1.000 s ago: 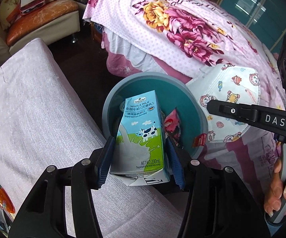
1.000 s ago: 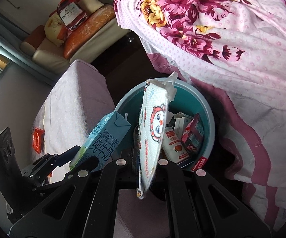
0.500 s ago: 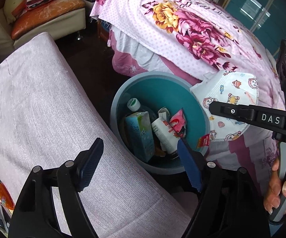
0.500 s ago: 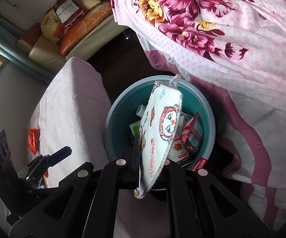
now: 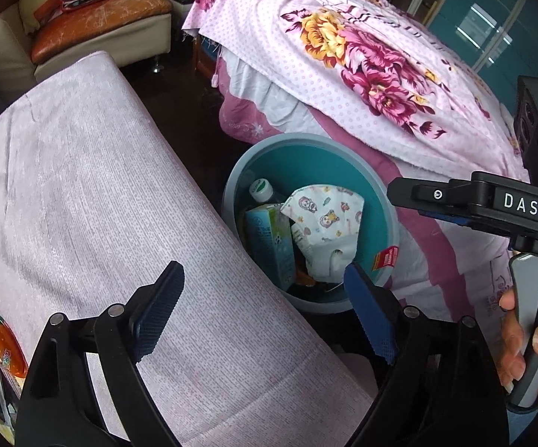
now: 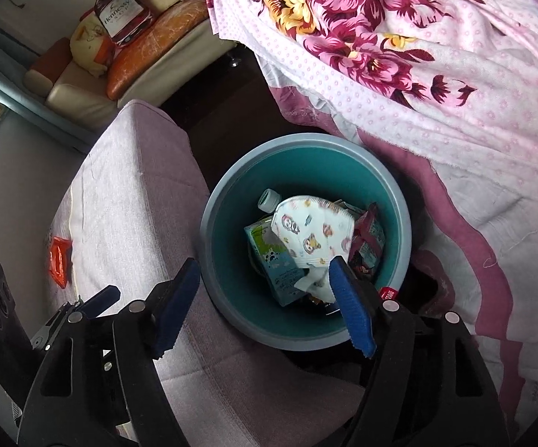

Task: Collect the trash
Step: 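Carry the milk carton and face mask over the wastebasket and open both tools, then move both open tools back toward the remaining wrappers on the bed, then grasp the red wrapper with the left tool while the right tool grasps the orange egg-shaped candy, then carry the red wrapper and orange candy over the wastebasket and open both tools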

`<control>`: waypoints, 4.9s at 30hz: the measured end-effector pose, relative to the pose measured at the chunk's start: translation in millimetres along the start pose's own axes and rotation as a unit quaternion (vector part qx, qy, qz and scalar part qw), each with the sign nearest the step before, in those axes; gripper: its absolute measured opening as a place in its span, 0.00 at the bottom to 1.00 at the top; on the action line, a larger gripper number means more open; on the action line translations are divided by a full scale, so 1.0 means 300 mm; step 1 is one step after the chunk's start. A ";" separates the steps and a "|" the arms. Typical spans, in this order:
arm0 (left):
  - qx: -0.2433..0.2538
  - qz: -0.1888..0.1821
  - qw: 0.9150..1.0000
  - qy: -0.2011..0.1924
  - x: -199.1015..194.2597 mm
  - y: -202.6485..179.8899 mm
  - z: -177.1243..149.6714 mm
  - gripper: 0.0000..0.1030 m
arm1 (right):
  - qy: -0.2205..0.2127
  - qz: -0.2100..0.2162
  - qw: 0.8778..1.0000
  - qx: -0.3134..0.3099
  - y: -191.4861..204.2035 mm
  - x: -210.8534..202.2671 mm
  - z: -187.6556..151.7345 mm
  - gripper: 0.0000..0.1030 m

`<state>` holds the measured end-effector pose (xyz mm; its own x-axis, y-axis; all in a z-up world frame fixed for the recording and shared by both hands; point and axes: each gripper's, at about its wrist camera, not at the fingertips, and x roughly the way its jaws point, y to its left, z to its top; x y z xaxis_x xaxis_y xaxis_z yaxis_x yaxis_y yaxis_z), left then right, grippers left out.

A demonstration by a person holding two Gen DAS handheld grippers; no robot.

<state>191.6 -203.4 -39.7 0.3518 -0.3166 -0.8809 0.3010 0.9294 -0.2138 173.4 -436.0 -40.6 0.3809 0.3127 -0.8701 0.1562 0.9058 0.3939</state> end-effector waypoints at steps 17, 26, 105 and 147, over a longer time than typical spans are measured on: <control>-0.038 -0.003 0.999 -0.022 -0.129 0.112 -0.093 0.86 | 0.009 -0.002 1.000 -0.012 0.128 -0.039 -0.075 0.74; -0.060 -0.004 0.997 -0.045 -0.219 0.180 -0.151 0.90 | 0.012 -0.006 0.999 -0.044 0.252 -0.060 -0.132 0.74; -0.247 0.096 0.962 -0.068 -0.376 1.185 -0.242 0.92 | 0.082 0.005 0.950 -0.300 1.213 0.461 -0.306 0.47; -0.124 0.096 0.984 -0.088 -0.387 0.561 -0.213 0.34 | 0.003 0.072 0.983 -0.166 0.663 0.082 -0.211 0.47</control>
<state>144.9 2.0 -0.2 0.5359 -0.1376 -0.8330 -0.0034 0.9863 -0.1651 156.3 -229.9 -2.5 0.3713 0.4461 -0.8143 -0.2066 0.8947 0.3959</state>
